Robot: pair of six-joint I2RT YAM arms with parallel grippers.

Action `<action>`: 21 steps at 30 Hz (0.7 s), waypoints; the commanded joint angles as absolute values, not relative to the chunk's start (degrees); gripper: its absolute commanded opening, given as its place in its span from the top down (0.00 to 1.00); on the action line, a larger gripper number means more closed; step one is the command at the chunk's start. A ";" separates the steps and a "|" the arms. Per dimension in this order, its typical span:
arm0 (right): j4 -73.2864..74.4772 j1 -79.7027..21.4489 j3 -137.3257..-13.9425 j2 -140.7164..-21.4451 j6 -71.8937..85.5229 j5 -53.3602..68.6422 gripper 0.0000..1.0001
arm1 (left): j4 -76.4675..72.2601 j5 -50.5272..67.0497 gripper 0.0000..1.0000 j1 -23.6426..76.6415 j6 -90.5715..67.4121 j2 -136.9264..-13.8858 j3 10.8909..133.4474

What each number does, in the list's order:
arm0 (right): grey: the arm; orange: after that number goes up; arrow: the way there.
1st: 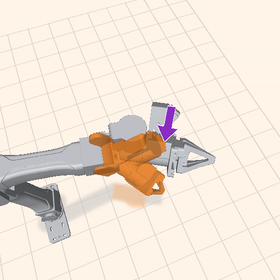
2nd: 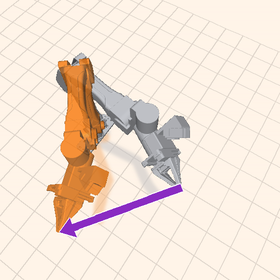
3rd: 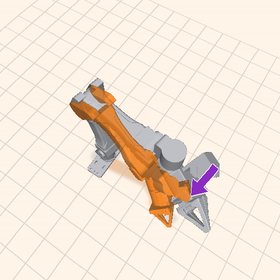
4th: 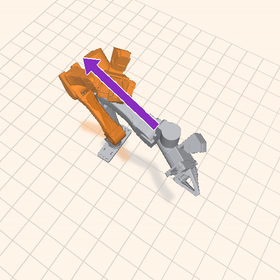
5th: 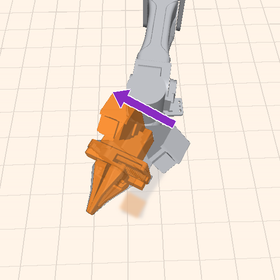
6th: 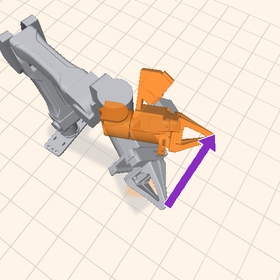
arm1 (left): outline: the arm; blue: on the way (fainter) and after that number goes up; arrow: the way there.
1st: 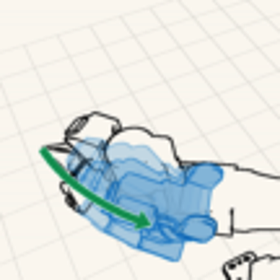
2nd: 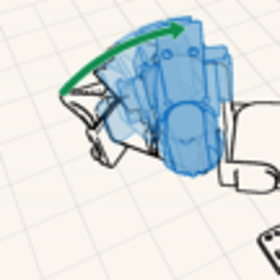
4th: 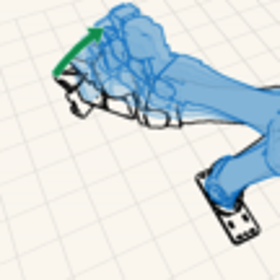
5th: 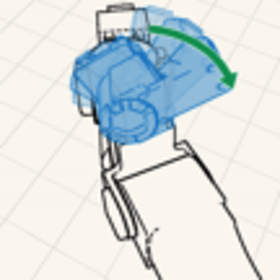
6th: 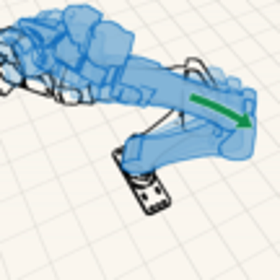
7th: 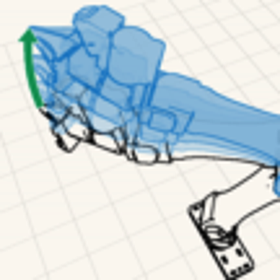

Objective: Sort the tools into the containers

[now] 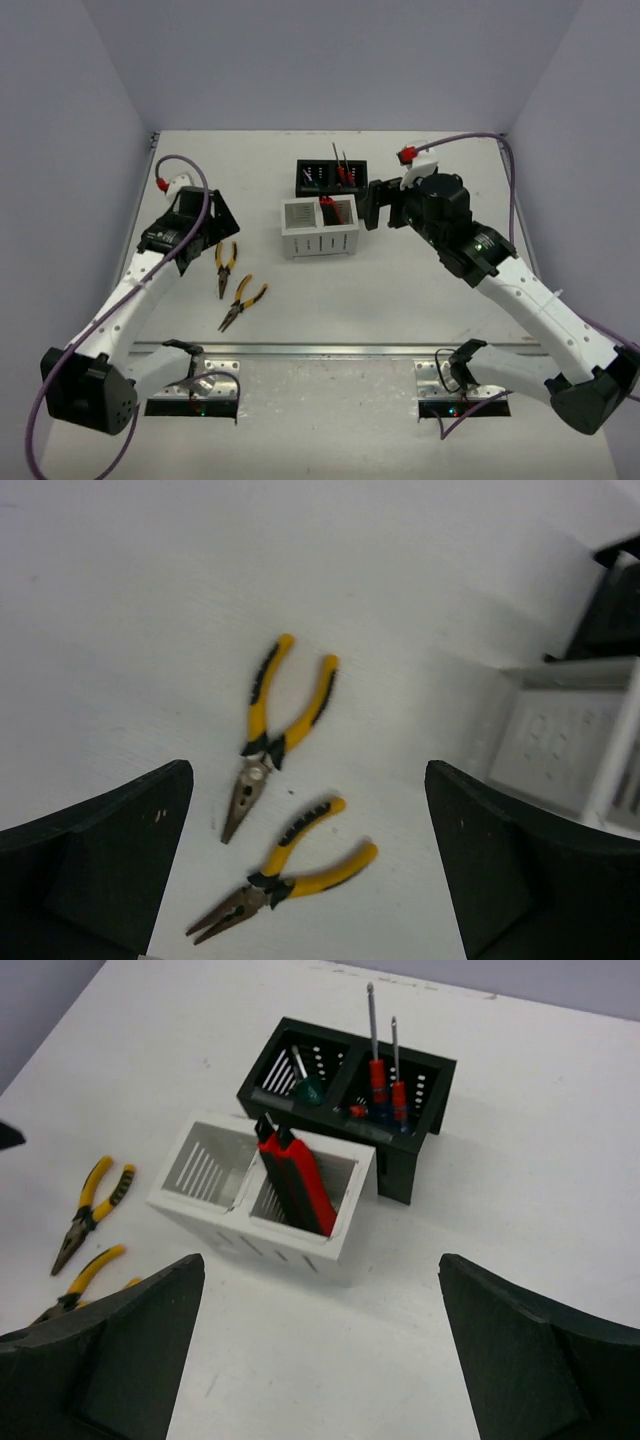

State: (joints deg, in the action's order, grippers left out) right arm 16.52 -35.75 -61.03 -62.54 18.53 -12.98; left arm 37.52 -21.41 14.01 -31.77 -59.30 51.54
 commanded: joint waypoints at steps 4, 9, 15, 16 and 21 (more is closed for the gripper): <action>22.78 -35.67 -49.00 -51.15 19.28 -3.37 0.01 | 33.71 -9.70 0.12 2.14 -29.36 -76.52 53.84; 22.40 -35.60 -43.51 -48.08 17.14 -0.96 0.01 | 30.32 -8.28 0.27 2.02 -29.54 -88.52 52.57; 21.19 -35.60 -42.72 -47.48 16.97 4.26 0.04 | 28.39 -10.68 0.54 0.89 -32.57 -95.99 52.90; 21.11 -35.60 -42.57 -46.89 16.96 4.95 0.04 | 28.10 -10.58 0.55 0.66 -32.96 -96.99 52.77; 20.04 -35.60 -41.48 -45.12 17.34 6.82 0.04 | 26.61 -11.60 0.67 0.53 -34.54 -100.12 51.80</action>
State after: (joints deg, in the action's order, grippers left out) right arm 23.54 -35.75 -41.75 -46.95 17.76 3.65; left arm 29.48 -11.04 1.13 -32.15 -96.41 52.74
